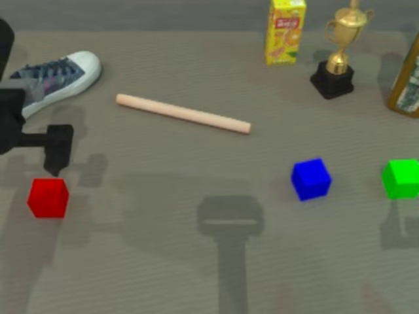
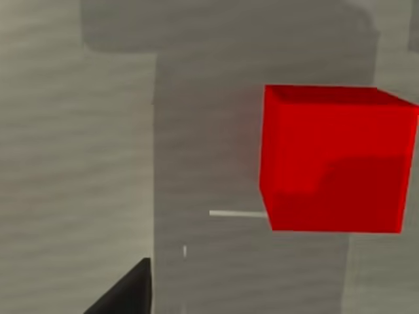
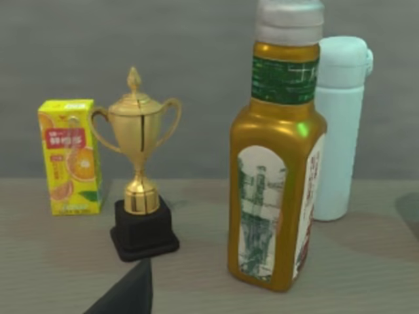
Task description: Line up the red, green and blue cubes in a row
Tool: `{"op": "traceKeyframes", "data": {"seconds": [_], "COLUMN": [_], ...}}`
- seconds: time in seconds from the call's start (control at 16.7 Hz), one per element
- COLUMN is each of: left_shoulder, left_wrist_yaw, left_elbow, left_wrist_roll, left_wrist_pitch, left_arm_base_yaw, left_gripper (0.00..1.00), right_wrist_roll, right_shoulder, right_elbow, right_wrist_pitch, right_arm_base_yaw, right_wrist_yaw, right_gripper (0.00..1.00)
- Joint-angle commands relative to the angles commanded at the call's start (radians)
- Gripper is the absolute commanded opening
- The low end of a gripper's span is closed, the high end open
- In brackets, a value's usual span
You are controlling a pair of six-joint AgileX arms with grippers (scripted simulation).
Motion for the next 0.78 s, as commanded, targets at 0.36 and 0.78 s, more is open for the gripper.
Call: {"op": "traceKeyframes", "data": {"seconds": [0.36, 0.78], "left_shoulder": [0.154, 0.172], "left_wrist_yaw": [0.003, 0.003], "left_elbow": [0.121, 0.094], "left_wrist_roll": [-0.005, -0.003], "left_wrist_pitch": [-0.08, -0.039], "left_arm_base_yaw": [-0.006, -0.003], "left_gripper": [1.0, 1.0], "right_wrist_roll": [0.0, 0.0], "right_shoulder": [0.0, 0.0], "right_elbow": [0.0, 0.0], "right_wrist_pitch": [0.0, 0.0], "right_arm_base_yaw": [0.0, 0.0], "right_wrist_yaw": [0.0, 0.0], "right_gripper": [1.0, 1.0]}}
